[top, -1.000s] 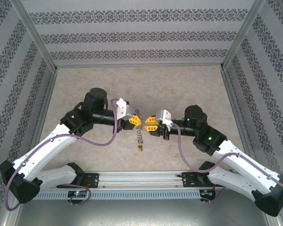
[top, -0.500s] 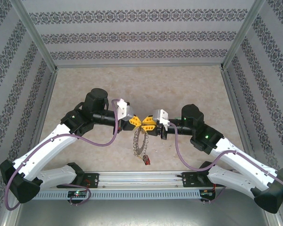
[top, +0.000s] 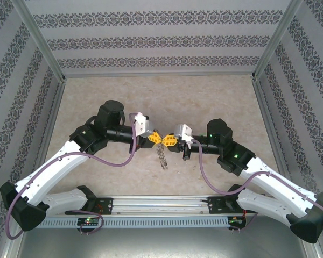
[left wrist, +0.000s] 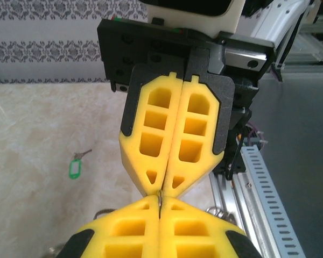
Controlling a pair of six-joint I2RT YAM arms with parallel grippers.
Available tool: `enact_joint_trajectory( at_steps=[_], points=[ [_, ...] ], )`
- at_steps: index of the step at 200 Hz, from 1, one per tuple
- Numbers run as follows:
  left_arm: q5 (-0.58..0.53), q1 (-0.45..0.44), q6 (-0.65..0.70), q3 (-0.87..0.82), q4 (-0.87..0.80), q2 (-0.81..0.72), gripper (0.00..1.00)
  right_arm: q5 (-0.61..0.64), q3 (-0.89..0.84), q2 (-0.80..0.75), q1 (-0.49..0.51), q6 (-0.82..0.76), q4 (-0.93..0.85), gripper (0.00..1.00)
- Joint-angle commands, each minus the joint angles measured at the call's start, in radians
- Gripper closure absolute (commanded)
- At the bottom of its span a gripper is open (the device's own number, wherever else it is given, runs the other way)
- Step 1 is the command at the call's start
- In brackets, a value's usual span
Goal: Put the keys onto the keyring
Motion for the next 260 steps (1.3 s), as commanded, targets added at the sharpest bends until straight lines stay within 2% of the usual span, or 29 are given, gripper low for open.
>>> enact_joint_trajectory(
  at_steps=[1, 37, 56, 65, 86, 114, 155, 168, 194, 217, 260],
  points=[
    [-0.104, -0.024, 0.068, 0.061, -0.144, 0.032, 0.95, 0.029, 0.064, -0.018, 0.011, -0.031, -0.014, 1.0],
    [-0.199, -0.045, 0.093, 0.096, -0.233, 0.065, 0.84, 0.096, 0.118, 0.011, 0.029, -0.077, -0.123, 1.0],
    [-0.23, -0.053, 0.099, 0.111, -0.264, 0.076, 0.84, 0.15, 0.138, 0.014, 0.046, -0.102, -0.164, 1.0],
    [-0.237, -0.056, 0.099, 0.108, -0.262, 0.074, 0.85, 0.163, 0.147, 0.017, 0.053, -0.111, -0.179, 1.0],
    [-0.251, -0.057, 0.094, 0.102, -0.256, 0.066, 1.0, 0.201, 0.171, 0.029, 0.076, -0.141, -0.229, 1.0],
    [-0.217, -0.057, 0.056, 0.071, -0.182, 0.039, 1.0, 0.243, 0.185, 0.043, 0.115, -0.175, -0.259, 1.0],
    [-0.133, -0.057, -0.033, -0.022, -0.007, -0.028, 1.0, 0.206, 0.162, 0.02, 0.124, -0.155, -0.223, 1.0],
    [-0.107, -0.055, -0.059, -0.05, 0.046, -0.045, 1.0, 0.206, 0.139, 0.0, 0.125, -0.139, -0.191, 0.88],
    [-0.065, -0.054, -0.116, -0.105, 0.165, -0.075, 1.0, 0.196, 0.119, -0.027, 0.124, -0.12, -0.176, 0.77],
    [-0.043, -0.052, -0.147, -0.128, 0.231, -0.079, 1.0, 0.205, 0.113, -0.032, 0.125, -0.107, -0.171, 0.74],
    [-0.081, -0.051, -0.126, -0.115, 0.19, -0.077, 1.0, 0.254, 0.105, -0.062, 0.123, -0.096, -0.185, 0.69]
  ],
)
